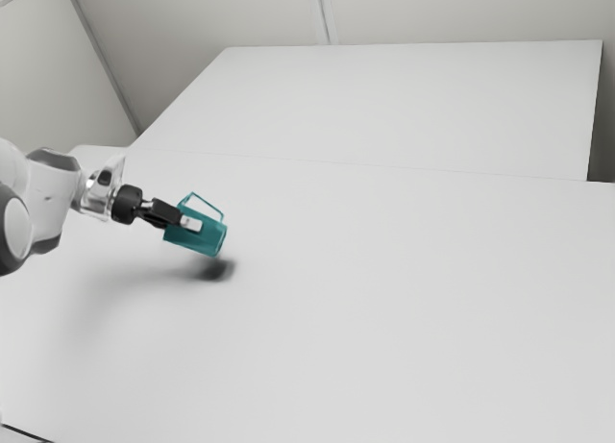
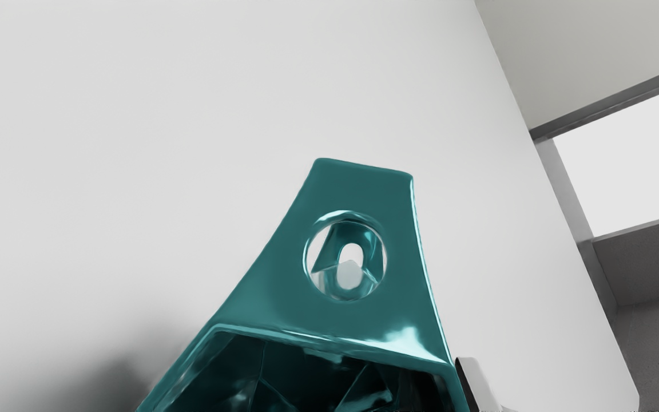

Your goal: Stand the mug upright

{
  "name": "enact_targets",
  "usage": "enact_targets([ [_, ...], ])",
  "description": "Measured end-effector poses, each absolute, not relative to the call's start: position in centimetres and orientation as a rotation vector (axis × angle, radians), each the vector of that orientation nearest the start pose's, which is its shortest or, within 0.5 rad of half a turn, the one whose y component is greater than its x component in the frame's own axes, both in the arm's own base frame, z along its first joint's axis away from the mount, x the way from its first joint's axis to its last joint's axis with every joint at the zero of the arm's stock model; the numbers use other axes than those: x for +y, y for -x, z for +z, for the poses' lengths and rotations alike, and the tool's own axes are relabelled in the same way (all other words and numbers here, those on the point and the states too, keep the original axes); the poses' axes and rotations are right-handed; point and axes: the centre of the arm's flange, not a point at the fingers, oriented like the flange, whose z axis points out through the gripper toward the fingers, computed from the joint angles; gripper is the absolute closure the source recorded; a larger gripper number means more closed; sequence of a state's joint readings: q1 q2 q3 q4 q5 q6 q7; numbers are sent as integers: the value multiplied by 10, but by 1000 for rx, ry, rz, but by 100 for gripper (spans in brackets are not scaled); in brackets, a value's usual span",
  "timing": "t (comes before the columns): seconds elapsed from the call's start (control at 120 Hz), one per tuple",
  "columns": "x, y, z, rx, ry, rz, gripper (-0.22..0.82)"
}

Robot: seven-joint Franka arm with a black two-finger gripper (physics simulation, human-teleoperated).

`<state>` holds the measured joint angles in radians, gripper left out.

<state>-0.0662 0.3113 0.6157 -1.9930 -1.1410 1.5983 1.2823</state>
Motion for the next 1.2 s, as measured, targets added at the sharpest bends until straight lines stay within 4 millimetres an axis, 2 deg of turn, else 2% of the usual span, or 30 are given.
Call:
enact_targets([
  [0.158, 181, -536, 358, -340, -2130, 469, 78],
  [0.3, 178, -544, 375, -399, -2215, 441, 78],
  [0.433, 170, -549, 379, -456, -2314, 375, 78],
  [0.692, 157, -572, 410, -619, -2539, 226, 78],
  [0.883, 146, -587, 412, -668, -2655, 110, 79],
  [1.0, 129, -601, 410, -712, -2707, 41, 79],
  [1.133, 106, -598, 420, -758, -2761, -2, 79],
  [1.2, 99, -592, 418, -752, -2776, -16, 79],
])
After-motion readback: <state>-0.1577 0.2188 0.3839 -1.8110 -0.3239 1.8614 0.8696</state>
